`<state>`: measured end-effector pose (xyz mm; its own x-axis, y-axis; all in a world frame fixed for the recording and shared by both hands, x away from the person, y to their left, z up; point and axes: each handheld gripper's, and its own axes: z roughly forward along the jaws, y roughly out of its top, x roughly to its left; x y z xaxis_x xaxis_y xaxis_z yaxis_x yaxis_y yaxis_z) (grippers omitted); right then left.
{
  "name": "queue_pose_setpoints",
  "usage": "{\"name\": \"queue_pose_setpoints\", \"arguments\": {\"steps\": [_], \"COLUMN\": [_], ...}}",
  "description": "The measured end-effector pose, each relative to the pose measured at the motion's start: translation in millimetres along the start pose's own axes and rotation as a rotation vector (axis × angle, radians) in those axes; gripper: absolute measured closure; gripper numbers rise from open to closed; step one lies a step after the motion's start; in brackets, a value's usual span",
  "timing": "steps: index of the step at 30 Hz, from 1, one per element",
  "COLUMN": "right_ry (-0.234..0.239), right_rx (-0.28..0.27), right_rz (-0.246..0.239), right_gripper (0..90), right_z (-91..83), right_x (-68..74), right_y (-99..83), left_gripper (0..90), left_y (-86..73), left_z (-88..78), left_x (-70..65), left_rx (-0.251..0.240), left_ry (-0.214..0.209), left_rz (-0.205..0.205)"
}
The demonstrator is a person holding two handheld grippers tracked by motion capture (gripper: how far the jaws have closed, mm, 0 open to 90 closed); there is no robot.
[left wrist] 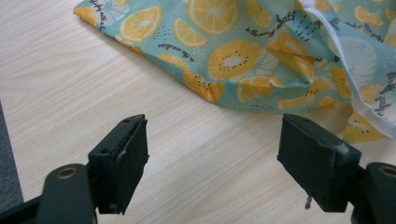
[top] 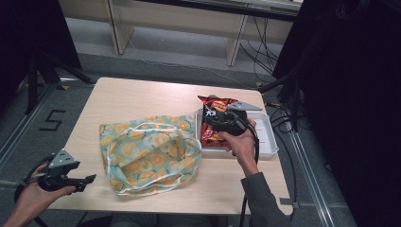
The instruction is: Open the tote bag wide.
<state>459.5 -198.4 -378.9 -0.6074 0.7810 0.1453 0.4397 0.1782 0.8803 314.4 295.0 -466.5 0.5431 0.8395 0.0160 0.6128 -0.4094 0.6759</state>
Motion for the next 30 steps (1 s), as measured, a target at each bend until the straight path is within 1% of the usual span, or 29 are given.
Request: {"name": "queue_pose_setpoints", "arguments": {"steps": [1, 2, 3, 4, 5, 6, 7, 8, 9, 10, 11, 12, 13, 14, 15, 16, 17, 18, 19, 20, 21, 22, 23, 24, 26, 27, 28, 29, 30], "right_ry": [0.003, 0.006, 0.009, 0.01, 0.006, 0.017, 0.019, 0.005, 0.017, 0.024, 0.016, 0.016, 0.031, 0.027, 0.03, 0.027, 0.03, 0.043, 0.036, 0.041, 0.036, 0.042, 0.048, 0.05, 0.041, 0.057, 0.065, 0.061, 0.067], "right_rx": [0.007, 0.008, 0.019, 0.026, 0.028, 0.029, 0.016, 0.02, 0.022, 0.039, 0.03, 0.04, 0.025, 0.032, 0.042, 0.033, 0.043, 0.043, 0.037, 0.047, 0.041, 0.037, 0.044, 0.048, 0.042, 0.054, 0.052, 0.072, 0.05], "right_rz": [-0.014, -0.008, -0.014, 0.022, -0.004, 0.011, -0.022, -0.023, -0.011, -0.008, -0.01, -0.022, -0.038, -0.019, -0.014, -0.041, -0.024, -0.026, -0.018, -0.016, -0.04, -0.017, -0.014, -0.027, -0.016, -0.035, -0.034, -0.011, -0.031], "right_gripper": [47.4, 47.4, 47.3, 47.1, 47.1, 47.1, 47.0, 47.1, 46.9, 46.5, 46.2, 46.3, 46.3, 46.3, 46.3, 46.3, 46.3, 46.2, 46.2, 46.1, 46.0, 45.8, 45.5, 44.9, 44.8, 44.8, 44.7, 44.7, 44.7], "right_z": [0.4, 1.1, 0.6, 0.4, 0.4, 0.7, 2.1, 1.3, 1.7, 0.7, 1.3, -0.2, 0.8, -0.4, -1.1, -0.4, -1.2, -0.5, -0.2, -0.6, -0.3, 0.2, -0.2, 0.2, 0.2, 0.0, 1.2, -0.9, 1.2], "right_x": [0.5, 2.0, 2.3, 6.3, 5.6, 7.1, 5.4, 6.1, 7.5, 8.5, 10.5, 10.8, 9.9, 12.3, 13.6, 12.5, 14.5, 15.0, 16.4, 16.8, 15.9, 17.9, 18.9, 18.7, 22.1, 21.4, 23.1, 26.4, 25.9], "right_y": [-0.6, -1.6, -1.5, -2.7, -3.3, -3.9, -4.8, -5.6, -6.8, -7.0, -8.5, -8.6, -9.2, -10.2, -10.7, -11.6, -12.8, -13.9, -15.6, -16.3, -16.9, -18.3, -19.1, -19.5, -21.8, -21.9, -22.8, -23.1, -24.2], "left_gripper": [23.7, 23.7, 23.7, 23.7, 23.7, 23.6, 23.6, 23.6, 23.5, 23.4, 23.4, 23.4, 23.4, 23.4, 23.4, 23.3, 23.3, 23.3, 23.2, 23.1, 23.1, 23.1, 23.0, 22.8, 22.6, 22.6, 22.5, 22.5, 22.4], "left_y": [0.1, 0.1, 0.2, 0.3, 0.4, 0.7, 0.7, 0.4, 0.4, 0.6, 0.6, 0.6, 0.7, 1.0, 1.1, 1.1, 1.3, 1.3, 1.4, 1.4, 1.5, 1.9, 1.9, 2.1, 2.3, 2.3, 2.3, 2.3, 2.3], "left_z": [-0.3, -0.4, -0.6, -0.7, -0.6, -0.9, -0.4, 1.1, 1.2, 0.9, 1.1, 1.0, 0.9, -1.0, -1.1, -1.5, -2.1, -1.7, -1.7, -0.6, -0.5, -2.3, -2.1, -2.4, -3.0, -3.1, -3.0, -3.0, -3.1], "left_x": [0.1, 0.2, 0.3, 0.3, -0.1, -0.1, -1.1, -2.1, -2.6, -2.4, -2.6, -2.6, -2.6, -1.5, -1.4, -1.8, -1.4, -2.2, -2.2, -3.7, -3.9, -2.5, -3.0, -2.9, -2.4, -2.5, -2.6, -2.6, -2.7], "left_rx": [0.0, 0.0, -0.001, -0.002, -0.005, -0.002, -0.01, -0.02, -0.022, -0.02, -0.02, -0.021, -0.023, -0.011, -0.01, -0.011, -0.006, -0.015, -0.016, -0.027, -0.033, -0.017, -0.022, -0.019, -0.013, -0.012, -0.013, -0.013, -0.014], "left_ry": [0.0, 0.003, 0.001, 0.001, 0.001, 0.0, 0.001, 0.011, 0.011, 0.005, 0.007, 0.008, 0.007, -0.001, -0.003, 0.003, 0.004, 0.004, -0.003, -0.001, 0.004, -0.003, -0.004, -0.004, -0.004, -0.004, -0.003, -0.003, -0.002], "left_rz": [0.0, 0.0, 0.0, 0.0, -0.003, -0.002, -0.013, -0.027, -0.03, -0.022, -0.025, -0.025, -0.025, -0.003, -0.004, -0.003, 0.005, -0.005, -0.007, -0.028, -0.028, -0.001, -0.008, -0.004, 0.005, 0.006, 0.006, 0.006, 0.004]}}
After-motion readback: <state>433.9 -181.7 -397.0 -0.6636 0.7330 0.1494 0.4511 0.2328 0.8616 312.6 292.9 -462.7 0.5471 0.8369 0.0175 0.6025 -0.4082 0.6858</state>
